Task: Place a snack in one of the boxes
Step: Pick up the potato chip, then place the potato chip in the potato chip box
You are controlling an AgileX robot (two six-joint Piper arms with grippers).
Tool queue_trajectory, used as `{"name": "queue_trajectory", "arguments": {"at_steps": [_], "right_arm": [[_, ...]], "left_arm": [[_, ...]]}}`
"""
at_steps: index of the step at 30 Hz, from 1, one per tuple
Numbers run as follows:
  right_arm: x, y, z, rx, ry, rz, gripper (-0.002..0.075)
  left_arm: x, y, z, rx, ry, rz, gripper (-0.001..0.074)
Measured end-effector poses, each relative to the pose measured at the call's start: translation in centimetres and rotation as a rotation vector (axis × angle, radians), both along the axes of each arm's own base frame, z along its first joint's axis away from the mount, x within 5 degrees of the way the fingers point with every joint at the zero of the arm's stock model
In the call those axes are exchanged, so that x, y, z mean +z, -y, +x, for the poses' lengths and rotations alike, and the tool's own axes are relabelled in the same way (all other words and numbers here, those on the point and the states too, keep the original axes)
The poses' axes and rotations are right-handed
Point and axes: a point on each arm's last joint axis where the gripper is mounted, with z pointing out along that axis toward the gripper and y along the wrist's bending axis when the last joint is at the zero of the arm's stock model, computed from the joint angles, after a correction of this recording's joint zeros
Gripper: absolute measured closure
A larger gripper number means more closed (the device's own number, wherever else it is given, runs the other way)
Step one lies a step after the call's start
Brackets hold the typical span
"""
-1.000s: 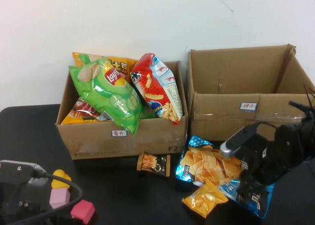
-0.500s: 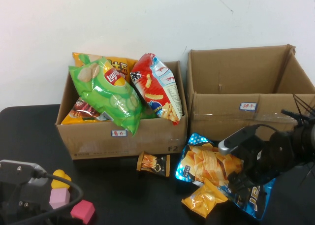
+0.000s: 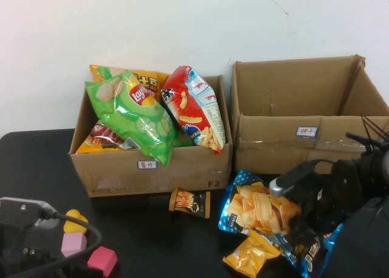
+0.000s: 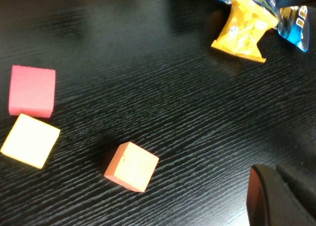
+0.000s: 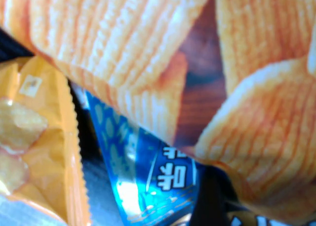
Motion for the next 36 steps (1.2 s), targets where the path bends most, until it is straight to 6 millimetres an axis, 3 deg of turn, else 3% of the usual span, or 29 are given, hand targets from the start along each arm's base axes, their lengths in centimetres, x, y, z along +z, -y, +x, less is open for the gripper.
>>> {"name": "queue_trajectory", "arguments": {"at_steps": [9, 14, 21, 29, 36], "right_arm": [[1.0, 0.1, -0.4, 0.064, -0.186, -0.073, 0.0287], [3.1, 0.1, 0.4, 0.007, -0.289, -0.136, 0.0289], [9.2, -0.2, 1.5, -0.025, -0.234, -0.126, 0.029], [16.6, 0.1, -0.1, -0.034, -0.119, -0.042, 0.029], [22.5, -0.6, -1.9, 0.016, -0.001, 0.14, 0.0293]], "left_arm": [[0.1, 0.1, 0.0, 0.008, -0.001, -0.016, 0.0736], [0.1, 0.1, 0.0, -0.001, 0.007, -0.013, 0.0736], [0.1, 0.1, 0.0, -0.009, 0.013, -0.009, 0.0736], [0.3, 0.2, 0.1, -0.009, 0.024, -0.027, 0.0736], [0.4, 0.5, -0.1, -0.03, 0.012, -0.062, 0.0736]]}}
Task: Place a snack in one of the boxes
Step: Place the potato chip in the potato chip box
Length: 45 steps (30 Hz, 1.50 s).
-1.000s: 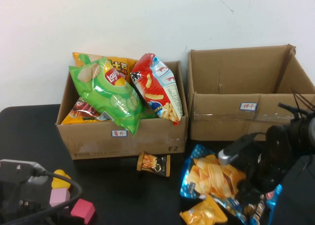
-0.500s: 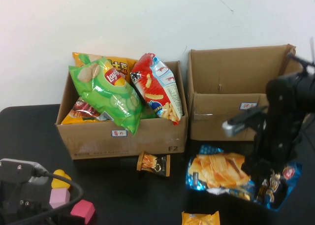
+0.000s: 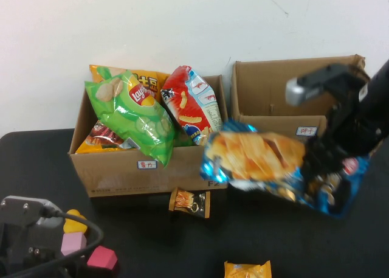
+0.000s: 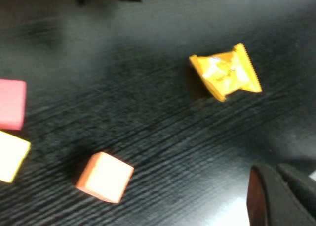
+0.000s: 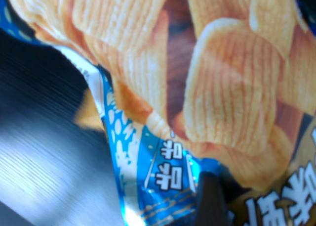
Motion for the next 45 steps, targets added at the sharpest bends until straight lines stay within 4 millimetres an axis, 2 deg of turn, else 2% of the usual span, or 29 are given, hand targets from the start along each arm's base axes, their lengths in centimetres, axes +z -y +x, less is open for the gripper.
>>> {"name": "queue_trajectory", "arguments": {"at_steps": [6, 10, 13, 17, 22, 25, 30, 33, 38, 41, 45], "right_arm": [[3.1, -2.0, 1.4, 0.044, 0.245, 0.257, 0.0293], [4.4, -3.3, 2.9, 0.065, 0.43, 0.423, 0.0293], [4.9, -4.1, 4.2, 0.128, 0.555, 0.475, 0.0293], [4.8, -5.5, 6.8, 0.178, 0.654, 0.543, 0.0295], [5.1, -7.3, 11.1, 0.198, 0.746, 0.592, 0.0295], [4.1, -8.3, 13.7, 0.195, 0.77, 0.605, 0.0295], [1.2, -9.6, 16.3, 0.219, 0.738, 0.612, 0.0296], [-0.2, -10.4, 16.7, 0.276, 0.721, 0.564, 0.0288], [0.1, -10.7, 16.2, 0.332, 0.691, 0.486, 0.0263], [1.8, -10.2, 15.6, 0.306, 0.684, 0.451, 0.0261], [5.8, -8.5, 13.9, 0.29, 0.691, 0.37, 0.0261]], "left_arm": [[0.5, 0.3, -0.3, -0.073, -0.011, -0.005, 0.0736], [2.0, 0.1, 0.7, -0.073, 0.068, 0.029, 0.0736], [3.2, -0.2, 1.8, -0.027, 0.16, 0.058, 0.0736], [4.3, -0.4, 2.5, 0.004, 0.224, 0.073, 0.0736], [4.5, -0.5, 2.7, 0.003, 0.263, 0.098, 0.0736], [4.5, -0.5, 2.7, 0.0, 0.268, 0.102, 0.0736], [4.5, -0.5, 2.7, -0.005, 0.268, 0.103, 0.0736], [4.5, -0.5, 2.7, -0.003, 0.271, 0.105, 0.0736], [4.7, -0.4, 2.8, -0.01, 0.297, 0.095, 0.0736], [4.9, -0.3, 2.9, -0.013, 0.311, 0.077, 0.0736], [5.0, -0.2, 2.9, -0.008, 0.314, 0.062, 0.0736]]}}
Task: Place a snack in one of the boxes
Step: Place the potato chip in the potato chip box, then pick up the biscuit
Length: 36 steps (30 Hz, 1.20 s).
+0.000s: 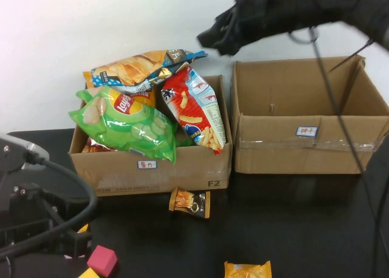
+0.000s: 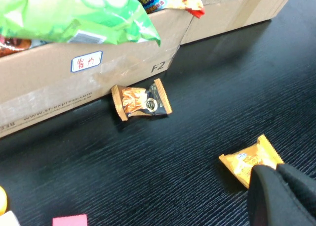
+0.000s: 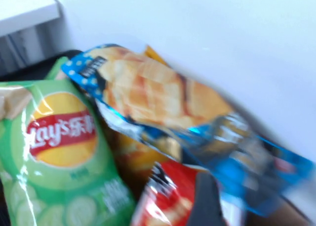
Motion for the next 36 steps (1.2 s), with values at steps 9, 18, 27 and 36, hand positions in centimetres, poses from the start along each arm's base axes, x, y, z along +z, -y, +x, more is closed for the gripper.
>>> {"name": "queue_trajectory", "arguments": {"at_steps": [9, 18, 27, 36], "right_arm": [[10.2, 5.7, -7.0, -0.217, 0.083, -0.183, 0.0267], [14.8, 12.6, -19.4, -0.333, 0.296, -0.322, 0.0275], [10.5, 15.5, -25.0, -0.439, 0.122, -0.325, 0.0275], [5.4, 16.9, -27.4, -0.551, -0.168, -0.369, 0.0275]], "left_arm": [[-0.1, 0.4, -0.4, -0.055, -0.03, -0.01, 0.0736], [-0.1, 2.4, -0.9, -0.186, -0.103, -0.114, 0.0736], [-0.6, 8.6, 0.9, -0.4, 0.003, 0.113, 0.0736], [-6.3, 14.1, 2.6, -0.513, 0.048, 0.366, 0.0475]]}}
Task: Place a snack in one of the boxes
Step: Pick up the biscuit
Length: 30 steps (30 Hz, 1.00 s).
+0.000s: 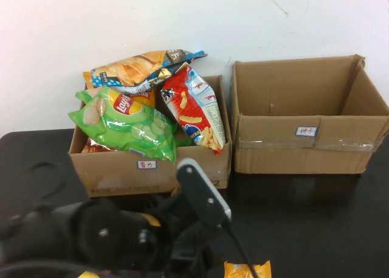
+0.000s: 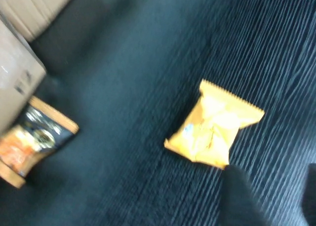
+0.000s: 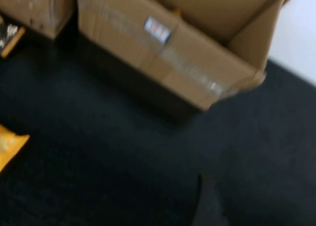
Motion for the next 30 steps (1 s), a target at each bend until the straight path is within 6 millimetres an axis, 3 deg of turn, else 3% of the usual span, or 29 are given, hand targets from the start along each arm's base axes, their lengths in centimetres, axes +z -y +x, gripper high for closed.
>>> {"name": "queue_trajectory", "arguments": {"at_steps": [4, 7, 11, 17, 22, 30], "right_arm": [[-2.1, 0.2, -0.4, -0.046, -0.078, 0.008, 0.0275], [-3.9, 0.2, -0.5, -0.061, -0.139, -0.001, 0.0275], [-5.1, 0.0, -0.8, -0.065, -0.186, 0.017, 0.0275], [-5.2, -0.3, -0.9, -0.06, -0.206, 0.059, 0.0275], [-5.2, -0.3, -0.9, -0.032, -0.207, 0.039, 0.0275], [-5.3, -0.4, -1.1, -0.022, -0.233, 0.042, 0.0275]], "left_arm": [[-2.6, 1.7, 1.5, -0.007, -0.093, 0.051, 0.023], [-4.0, 3.3, 2.8, -0.029, -0.162, 0.073, 0.0157], [-6.3, 5.6, 4.8, -0.065, -0.24, 0.101, 0.0147], [-9.2, 8.2, 6.5, -0.147, -0.248, 0.171, 0.0147], [-11.7, 9.1, 6.6, -0.204, -0.245, 0.256, 0.0147], [-14.2, 8.9, 6.7, -0.192, -0.286, 0.332, 0.0184]]}}
